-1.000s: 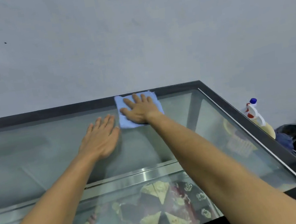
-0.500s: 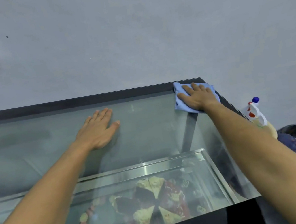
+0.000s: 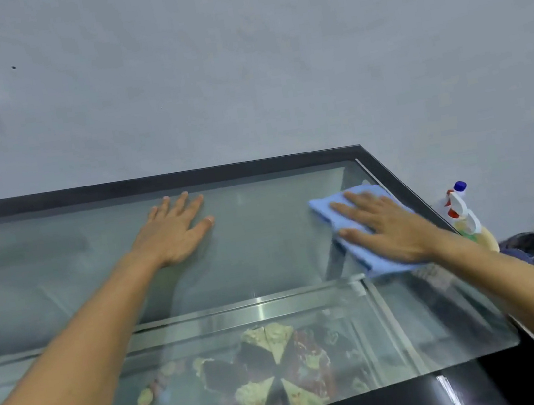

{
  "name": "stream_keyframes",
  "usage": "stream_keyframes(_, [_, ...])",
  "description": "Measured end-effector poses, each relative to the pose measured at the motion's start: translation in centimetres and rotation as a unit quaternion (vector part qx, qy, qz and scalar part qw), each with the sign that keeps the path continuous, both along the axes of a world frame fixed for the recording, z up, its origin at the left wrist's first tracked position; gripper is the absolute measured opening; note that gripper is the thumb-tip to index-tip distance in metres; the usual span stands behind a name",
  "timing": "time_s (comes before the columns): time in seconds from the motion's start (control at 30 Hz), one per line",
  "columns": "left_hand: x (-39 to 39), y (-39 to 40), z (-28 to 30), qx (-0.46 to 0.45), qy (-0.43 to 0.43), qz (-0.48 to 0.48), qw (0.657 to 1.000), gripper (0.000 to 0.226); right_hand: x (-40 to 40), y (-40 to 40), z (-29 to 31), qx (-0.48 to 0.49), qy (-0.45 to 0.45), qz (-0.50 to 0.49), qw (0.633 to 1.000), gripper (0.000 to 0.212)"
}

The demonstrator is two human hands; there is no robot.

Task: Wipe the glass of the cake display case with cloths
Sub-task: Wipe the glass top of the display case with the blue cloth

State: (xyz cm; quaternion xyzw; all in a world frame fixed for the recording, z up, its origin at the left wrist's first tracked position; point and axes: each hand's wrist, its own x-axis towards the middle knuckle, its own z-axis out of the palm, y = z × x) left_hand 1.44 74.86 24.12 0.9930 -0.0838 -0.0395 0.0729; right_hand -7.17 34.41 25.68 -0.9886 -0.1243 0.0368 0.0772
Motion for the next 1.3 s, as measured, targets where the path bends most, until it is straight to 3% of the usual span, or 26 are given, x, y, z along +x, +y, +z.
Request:
stream_keyframes(0.13, [-0.3, -0.2, 0.1, 0.001, 0.000, -0.004, 1.000, 0.072, 8.1, -1.4, -0.2, -0.017, -0.010, -0.109, 0.994, 0.087])
stream_keyframes(0.27, [-0.5, 0.1, 0.0, 0.001, -0.002, -0.012, 1.000, 0.073, 16.2, 3.3, -0.3, -0.020, -0.008, -0.174, 0.984, 0.075])
stream_keyframes(0.33, [-0.5, 0.0, 0.0, 0.002, -0.001, -0.015, 1.000, 0.074, 17.9, 7.9, -0.1, -0.022, 0.003, -0.139, 0.990, 0.073])
stream_keyframes(0.47, [-0.2, 0.3, -0.2, -0.008, 0.007, -0.014, 1.000, 0.070, 14.4, 16.9, -0.7, -0.046, 0.006, 0.051, 0.998, 0.074])
stream_keyframes(0.53, [-0.3, 0.3, -0.3, -0.028, 0.006, -0.010, 1.000, 0.066, 9.2, 15.0, -0.9, -0.052, -0.019, 0.134, 0.989, 0.077])
stream_keyframes(0.6, [-0.4, 0.2, -0.1, -0.033, 0.006, -0.008, 0.999, 0.065, 4.6, 9.0, -0.9, -0.024, -0.019, 0.148, 0.989, 0.076])
stream_keyframes(0.67, [-0.4, 0.2, -0.1, -0.013, 0.003, -0.014, 1.000, 0.068, 2.9, 2.5, -0.2, -0.001, -0.002, 0.089, 0.996, 0.075])
stream_keyframes(0.77, [-0.5, 0.1, -0.1, 0.002, 0.005, -0.018, 1.000, 0.070, 7.1, -1.7, 0.6, -0.013, -0.006, -0.013, 1.000, 0.075])
stream_keyframes(0.87, [-0.5, 0.1, 0.0, 0.010, 0.000, -0.016, 1.000, 0.071, 13.9, -0.1, 0.3, -0.032, -0.014, -0.107, 0.994, 0.090])
stream_keyframes(0.93, [-0.5, 0.0, -0.1, 0.007, 0.001, -0.014, 1.000, 0.070, 17.4, 3.4, 0.1, -0.041, -0.012, -0.143, 0.989, 0.083])
stream_keyframes(1.0, [-0.4, 0.0, -0.1, 0.004, -0.001, -0.009, 1.000, 0.067, 18.8, 9.3, 0.2, -0.041, 0.000, -0.115, 0.993, 0.077])
stream_keyframes(1.13, [-0.3, 0.0, -0.1, -0.041, 0.008, 0.003, 0.999, 0.062, 13.7, 18.3, -0.7, -0.038, 0.007, 0.070, 0.997, 0.074])
stream_keyframes(1.3, [-0.3, 0.3, 0.0, -0.055, 0.010, 0.002, 0.998, 0.085, 2.1, 8.5, -1.0, -0.013, -0.038, 0.152, 0.988, 0.079])
